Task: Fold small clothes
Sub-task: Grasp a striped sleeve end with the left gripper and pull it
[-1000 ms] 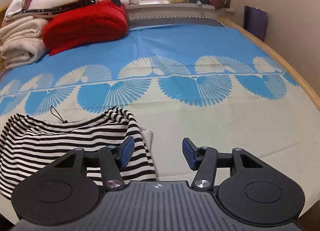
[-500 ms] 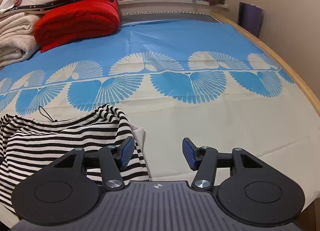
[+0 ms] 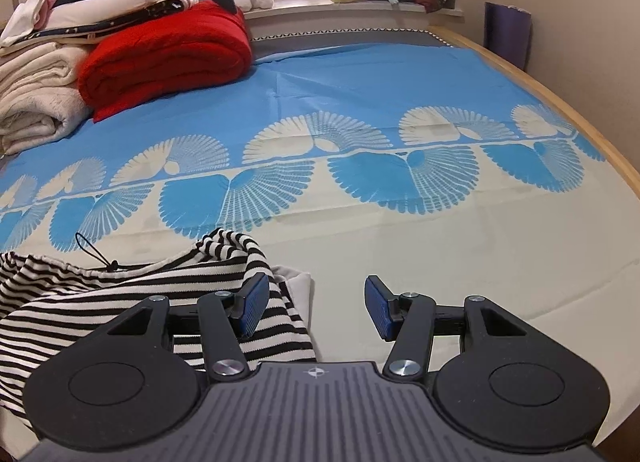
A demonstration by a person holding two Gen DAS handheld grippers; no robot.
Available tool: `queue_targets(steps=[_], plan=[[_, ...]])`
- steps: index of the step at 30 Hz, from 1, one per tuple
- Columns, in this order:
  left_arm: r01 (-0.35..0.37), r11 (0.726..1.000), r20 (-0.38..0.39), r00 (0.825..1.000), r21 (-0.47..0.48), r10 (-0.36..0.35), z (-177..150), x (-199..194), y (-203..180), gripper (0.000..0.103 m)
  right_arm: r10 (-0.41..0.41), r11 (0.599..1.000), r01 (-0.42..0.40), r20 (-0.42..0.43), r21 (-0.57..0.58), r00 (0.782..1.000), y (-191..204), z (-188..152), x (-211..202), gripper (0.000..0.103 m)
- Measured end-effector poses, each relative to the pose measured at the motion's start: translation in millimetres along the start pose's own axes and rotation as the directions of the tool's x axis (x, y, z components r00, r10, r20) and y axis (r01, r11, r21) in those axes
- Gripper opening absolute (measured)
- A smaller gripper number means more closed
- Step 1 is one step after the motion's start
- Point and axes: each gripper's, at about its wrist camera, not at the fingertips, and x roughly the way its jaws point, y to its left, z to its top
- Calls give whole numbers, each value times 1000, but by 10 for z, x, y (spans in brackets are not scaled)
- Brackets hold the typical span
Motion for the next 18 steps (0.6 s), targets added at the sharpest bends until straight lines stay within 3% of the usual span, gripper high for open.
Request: queue_targets(steps=[2, 3, 4, 9, 12, 15, 17, 18], plan=[[1, 1000, 0, 1000, -7, -1, 14, 12, 15, 46, 7, 1000, -7, 0, -5, 1000, 1, -9, -14, 55], [0, 1000, 0, 1000, -18, 0, 18, 29, 37, 72, 10, 1000, -10, 1, -7, 1000, -8, -16, -26, 55], [-3, 999, -6, 1000, -34, 3, 22, 49, 81, 83, 12, 1000, -12, 0, -8, 1000, -20, -24, -37, 55], [-19, 990, -107, 994, -138, 4, -40, 351, 392, 81, 6, 1000, -6, -6, -7, 1000, -134, -51, -66, 55], [0, 994, -134, 991, -106, -15, -45, 508, 421, 81, -5, 1000, 5, -6, -6, 1000, -215, -53, -67, 55], [86, 989, -146, 984, -119, -103, 17, 629, 360, 80, -13, 1000, 13, -9, -18, 1000, -279, -52, -48, 55], [102, 991, -158, 981, -90, -116, 40, 736, 233, 79, -19, 999, 19, -5, -26, 1000, -306, -42, -40, 55], [113, 991, -166, 978, -65, -122, 42, 784, 158, 72, -22, 999, 22, -4, -27, 1000, -324, -34, -35, 55]])
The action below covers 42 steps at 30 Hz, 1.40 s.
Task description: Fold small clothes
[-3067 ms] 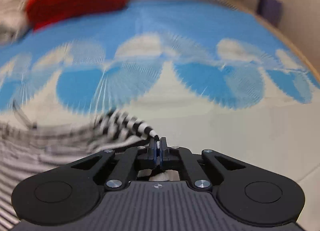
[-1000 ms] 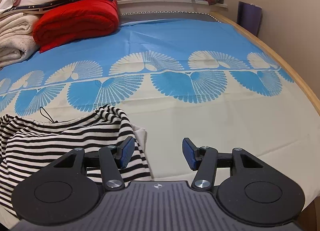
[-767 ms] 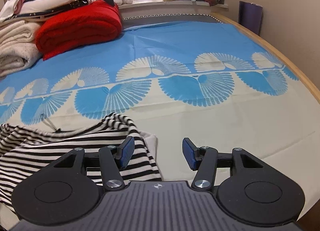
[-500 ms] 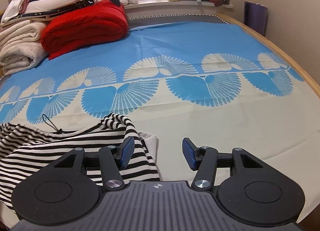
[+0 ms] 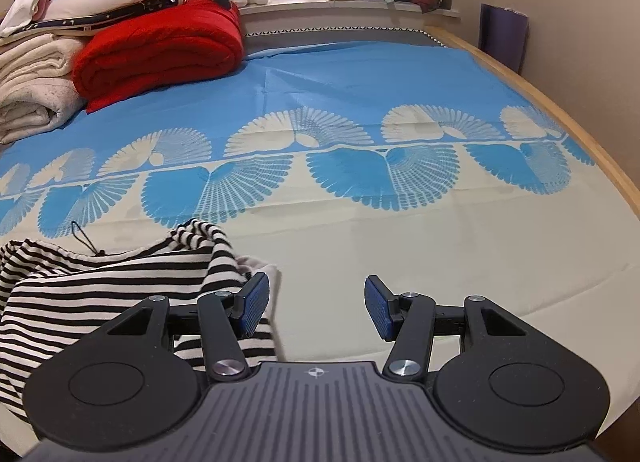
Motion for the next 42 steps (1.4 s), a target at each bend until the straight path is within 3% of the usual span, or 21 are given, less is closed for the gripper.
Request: queue_targets(steps=[1, 2, 3, 4, 10, 13, 15, 21, 25, 27, 31, 38, 39, 41, 42], plan=[[10, 1000, -20, 1000, 26, -10, 5, 76, -85, 58, -3, 1000, 3, 0, 2, 1000, -20, 9, 8, 55], [5, 999, -32, 999, 43, -4, 11, 135, -144, 52, -7, 1000, 7, 0, 7, 1000, -39, 22, 17, 55], [-12, 998, -32, 999, 68, 15, 16, 180, -210, 36, -9, 1000, 9, 2, 13, 1000, -57, 28, 21, 55], [-17, 997, -34, 999, 79, 20, 22, 213, -256, 27, -11, 1000, 11, 3, 22, 1000, -81, 38, 27, 55], [-46, 988, 22, 999, 145, 44, -50, 1, -458, 17, -5, 999, 4, 14, 52, 1000, -124, 60, 12, 55], [-49, 989, 82, 996, 142, 37, -108, -245, -551, 17, 10, 998, -11, 23, 63, 1000, -130, 63, -16, 55], [-88, 983, 105, 992, 164, 71, -158, -370, -654, 17, 22, 997, -24, 33, 70, 999, -134, 66, -45, 55], [-170, 955, 171, 977, 242, 130, -283, -585, -1346, 17, 49, 995, -54, 60, 86, 997, -173, 67, -148, 55], [-150, 957, 191, 976, 249, 103, -428, -443, -1614, 17, 57, 990, -65, 64, 128, 996, -263, 57, -193, 55], [-167, 963, 145, 980, 211, 138, -421, -275, -1685, 16, 51, 990, -59, 58, 132, 997, -282, 64, -173, 55], [-97, 959, 138, 988, 267, 61, -368, -168, -2102, 16, 38, 995, -43, 53, 89, 998, -243, 70, -127, 55], [-19, 945, 73, 997, 328, -6, -617, 362, -3091, 16, 19, 996, -22, 41, 82, 999, -265, 62, -105, 55], [-14, 942, 63, 998, 335, -8, -677, 459, -3230, 17, 14, 996, -17, 38, 90, 999, -278, 62, -100, 55], [16, 932, 16, 1000, 362, -23, -812, 661, -3521, 30, 6, 994, -10, 31, 112, 999, -316, 51, -89, 55], [49, 925, -22, 999, 376, -44, -879, 739, -3640, 48, 5, 992, -8, 27, 123, 1000, -325, 44, -83, 55]])
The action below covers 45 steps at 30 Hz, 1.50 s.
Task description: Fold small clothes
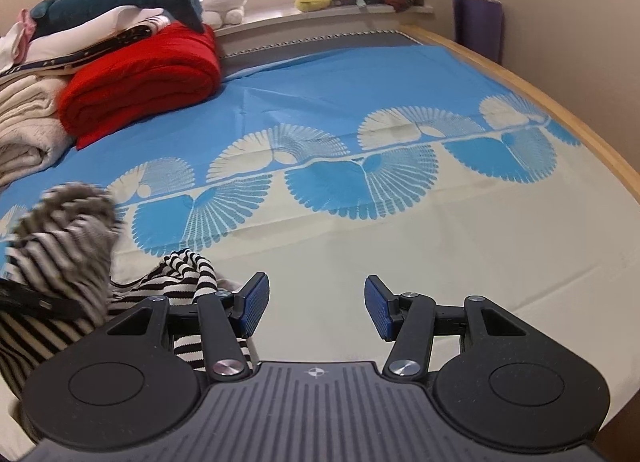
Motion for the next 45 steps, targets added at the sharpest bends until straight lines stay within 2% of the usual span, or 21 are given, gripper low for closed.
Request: queue_targets(steps=[2, 5, 8, 12, 14, 17, 20, 22, 23, 24, 26, 28, 30, 31, 33, 35, 37, 39, 41, 43, 45], plan=[[125, 992, -22, 992, 32, -124, -10, 50, -192, 55, -1, 1000, 1, -10, 17, 1000, -9, -16, 20, 55], [208, 977, 72, 975, 40, -210, 9, -189, -191, 62, 6, 1000, -6, -20, 26, 1000, 8, -41, 33, 55], [154, 988, 148, 977, -3, -152, 37, -421, 78, 62, 31, 999, -31, -20, 24, 999, 33, -55, 31, 55], [53, 997, 149, 988, -57, -44, 4, -614, 494, 62, 145, 988, -142, -42, 62, 989, 108, -35, 70, 56], [7, 999, 133, 991, -47, 0, -62, -684, 631, 62, 247, 967, -241, -77, 85, 966, 219, -40, 121, 58], [-39, 999, 101, 994, -13, 40, -153, -739, 778, 62, 377, 926, -368, -188, 80, 907, 495, -99, 237, 62], [-71, 996, 73, 995, 47, 68, -255, -733, 801, 62, 288, 940, -330, -325, -83, 901, 823, -258, 374, 61], [-86, 992, 50, 995, 89, 82, -314, -710, 776, 62, 201, 946, -281, -385, -164, 901, 908, -375, 445, 44], [-90, 990, 45, 995, 110, 86, -348, -716, 765, 62, 209, 945, -288, -390, -157, 897, 894, -390, 436, 8], [-91, 987, 43, 995, 130, 86, -378, -712, 739, 62, 246, 941, -312, -373, -127, 895, 849, -361, 389, 6], [-80, 983, 35, 997, 163, 75, -412, -692, 648, 62, 371, 919, -392, -237, -43, 898, 660, -210, 142, 6], [-59, 980, 24, 998, 192, 56, -450, -651, 557, 62, 475, 880, -474, -113, 45, 872, 396, -118, -103, 5], [-28, 972, -6, 1000, 233, 30, -492, -570, 456, 62, 430, 903, -425, -101, 68, 897, 163, -156, -201, 5], [-6, 966, -34, 999, 258, 15, -521, -510, 397, 62, 387, 922, -383, -128, 61, 913, 81, -192, -192, 5], [35, 952, -90, 996, 306, -7, -600, -388, 299, 62, 320, 947, -313, -221, 68, 921, -90, -311, -109, 5], [29, 935, -148, 989, 354, 26, -702, -180, 240, 62, 263, 964, -263, -319, 44, 910, -152, -446, 23, 5], [-41, 911, -191, 973, 410, 130, -810, 97, 232, 60, 238, 966, -259, -379, -6, 894, -109, -568, 143, 5], [-119, 871, -198, 951, 476, 238, -906, 325, 237, 59, 193, 967, -246, -439, -67, 877, -1, -674, 281, 5], [-145, 838, -180, 944, 526, 276, -971, 422, 215, 62, 135, 967, -224, -493, -126, 859, 104, -778, 418, 4], [-136, 839, -186, 945, 526, 270, -959, 401, 222, 63, 58, 961, -189, -524, -201, 850, 206, -835, 524, 3], [-115, 875, -199, 952, 471, 233, -868, 295, 282, 63, 75, 964, -195, -522, -179, 849, 167, -812, 560, 4]])
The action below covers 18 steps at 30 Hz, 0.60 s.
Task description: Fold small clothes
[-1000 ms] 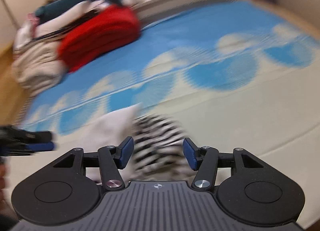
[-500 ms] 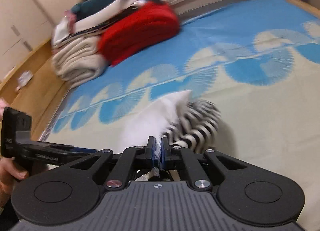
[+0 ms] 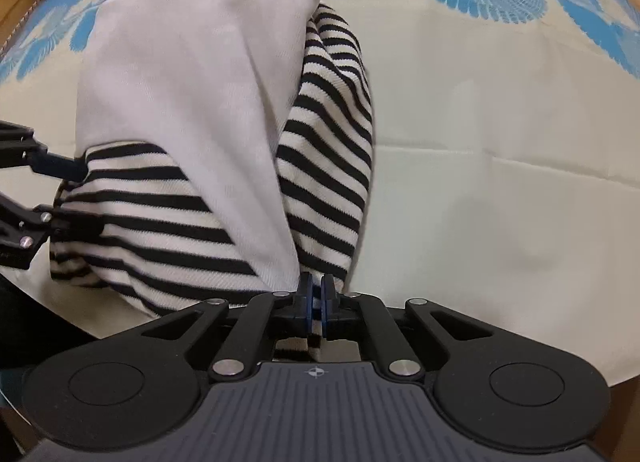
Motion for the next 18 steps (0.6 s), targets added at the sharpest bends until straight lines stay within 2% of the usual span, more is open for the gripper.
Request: queue_targets(steps=[1, 2, 4, 5, 6, 7, 10, 14, 18], plan=[[15, 999, 21, 1000, -39, -14, 5, -84, 80, 63, 27, 999, -29, 54, 29, 998, -61, 42, -82, 4], [23, 997, 58, 998, -74, -18, 12, -189, 167, 63, 56, 995, -68, 148, 76, 987, -159, 59, -216, 5], [56, 988, 141, 989, -142, -36, 18, -389, 350, 63, 102, 963, -177, 334, 204, 937, -405, 84, -483, 17], [71, 981, 171, 984, -180, -40, 16, -450, 446, 63, 111, 934, -235, 406, 269, 907, -526, 80, -566, 28], [71, 974, 187, 982, -213, -31, 24, -486, 512, 63, 118, 905, -285, 458, 317, 881, -624, 90, -593, 36], [61, 967, 195, 981, -248, -11, 24, -502, 596, 63, 120, 888, -309, 477, 340, 870, -663, 114, -577, 38], [26, 944, 194, 980, -328, 40, 65, -501, 738, 63, 129, 883, -313, 462, 349, 878, -596, 289, -425, 39], [45, 919, 215, 976, -392, 44, 89, -545, 888, 63, 130, 878, -317, 458, 359, 879, -431, 571, -236, 51], [51, 911, 229, 972, -409, 49, 127, -617, 932, 63, 164, 820, -371, 443, 435, 881, -418, 772, 5, 53]])
